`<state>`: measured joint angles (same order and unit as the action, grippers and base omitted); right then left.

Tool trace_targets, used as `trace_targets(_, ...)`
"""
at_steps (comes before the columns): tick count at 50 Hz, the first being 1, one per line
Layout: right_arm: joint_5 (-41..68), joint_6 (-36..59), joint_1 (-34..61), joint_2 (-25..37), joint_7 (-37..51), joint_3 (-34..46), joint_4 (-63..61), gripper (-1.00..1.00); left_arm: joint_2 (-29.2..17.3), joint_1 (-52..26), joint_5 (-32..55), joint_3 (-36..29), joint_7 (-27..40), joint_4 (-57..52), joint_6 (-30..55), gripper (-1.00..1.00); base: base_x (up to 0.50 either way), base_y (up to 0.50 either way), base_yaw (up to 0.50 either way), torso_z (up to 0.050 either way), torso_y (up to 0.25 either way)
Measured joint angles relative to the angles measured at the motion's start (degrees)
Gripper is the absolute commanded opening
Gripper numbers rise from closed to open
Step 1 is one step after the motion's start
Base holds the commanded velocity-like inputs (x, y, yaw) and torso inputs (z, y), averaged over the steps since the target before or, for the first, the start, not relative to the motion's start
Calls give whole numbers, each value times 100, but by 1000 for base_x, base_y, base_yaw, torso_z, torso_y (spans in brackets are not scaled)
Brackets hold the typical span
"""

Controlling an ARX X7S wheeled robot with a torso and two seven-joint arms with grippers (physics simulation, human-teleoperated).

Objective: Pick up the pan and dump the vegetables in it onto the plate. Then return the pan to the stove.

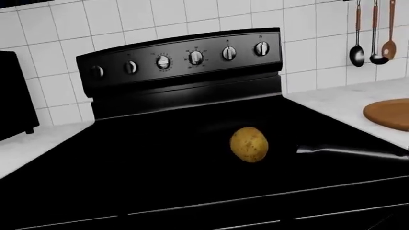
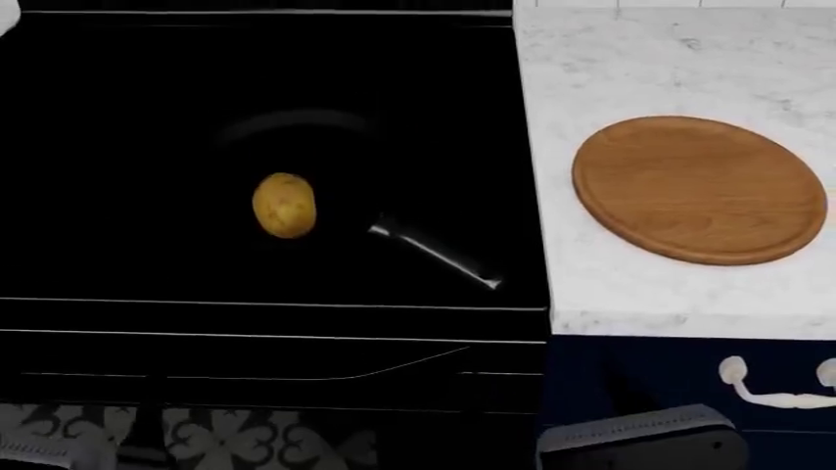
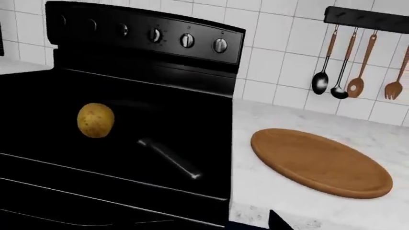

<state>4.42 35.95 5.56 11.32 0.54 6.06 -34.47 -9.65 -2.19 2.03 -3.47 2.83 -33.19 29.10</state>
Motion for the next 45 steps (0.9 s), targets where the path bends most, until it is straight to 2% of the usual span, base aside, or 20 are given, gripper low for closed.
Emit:
trace_targets(14, 134, 2829, 1519, 530, -225, 58, -1703, 100, -374, -930, 324, 261, -262, -1525, 2158, 100, 0, 0, 0, 48, 70)
trace_targets(17, 430, 3398, 1982, 703, -70, 37, -1910, 100, -414, -1152, 415, 289, -311, -1745, 2550, 100, 0, 500, 0, 48, 70)
trace_targets(20, 1314, 3923, 2487, 937, 559, -122, -2045, 100, -456, -1331, 468, 320, -341, -1917, 2860, 100, 0, 500, 0, 48, 70)
trace_targets(24, 3113, 4419, 3191, 1302, 1890, -334, -1994, 100, -503, -1523, 523, 336, -362, -2097, 3184, 100, 0, 483, 0, 48, 70)
trace_targets(28, 4906, 4722, 3933, 1622, 3132, -373, -1785, 100, -556, -1714, 561, 363, -371, -2261, 3490, 100, 0, 0, 0, 49, 68)
trace_targets(33, 6634, 4964, 5077, 2025, 4410, -63, -1380, 100, -650, -1920, 752, 380, -277, -2426, 3788, 100, 498, -172, 0, 48, 70)
trace_targets(38, 7721, 5082, 5937, 2299, 5211, 313, -1065, 100, -780, -2038, 1096, 413, -56, -2522, 3936, 100, 500, -151, 0, 49, 70)
trace_targets(45, 8210, 5116, 6465, 2524, 5504, 671, -906, 100, -945, -2087, 1549, 492, 235, -2584, 3992, 100, 500, -142, 0, 48, 70)
